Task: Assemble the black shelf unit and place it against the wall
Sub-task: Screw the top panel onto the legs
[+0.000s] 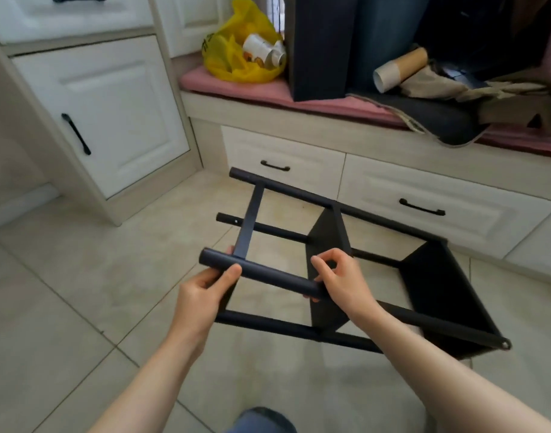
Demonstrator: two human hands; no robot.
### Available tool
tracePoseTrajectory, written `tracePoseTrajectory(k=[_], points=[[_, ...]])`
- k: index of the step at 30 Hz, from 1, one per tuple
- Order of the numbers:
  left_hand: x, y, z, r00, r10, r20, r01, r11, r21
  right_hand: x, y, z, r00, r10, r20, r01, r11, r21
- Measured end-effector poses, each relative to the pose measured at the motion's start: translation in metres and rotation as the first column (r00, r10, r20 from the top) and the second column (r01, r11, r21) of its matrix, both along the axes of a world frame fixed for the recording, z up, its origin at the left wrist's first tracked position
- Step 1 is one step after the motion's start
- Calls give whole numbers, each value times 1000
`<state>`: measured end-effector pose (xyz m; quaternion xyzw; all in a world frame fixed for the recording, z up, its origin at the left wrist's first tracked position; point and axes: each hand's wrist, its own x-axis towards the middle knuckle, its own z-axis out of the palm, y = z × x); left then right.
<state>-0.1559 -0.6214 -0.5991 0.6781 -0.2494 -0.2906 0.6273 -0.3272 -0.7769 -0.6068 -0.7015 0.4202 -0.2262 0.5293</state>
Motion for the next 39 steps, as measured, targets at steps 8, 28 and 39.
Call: tracePoseTrajectory(k=[8, 28, 39], points=[[-14, 29, -73, 961, -45, -272, 83, 988, 131, -24, 10, -62, 979, 22, -200, -31, 999, -41], [-23, 41, -144, 942, -79, -325, 205, 905, 374, -59, 22, -113, 897, 76, -436, -78, 997, 14], [-12, 42, -147, 958, -190, -215, 271, 845, 461, -44, 4, -115, 899, 174, -401, -94, 973, 213]])
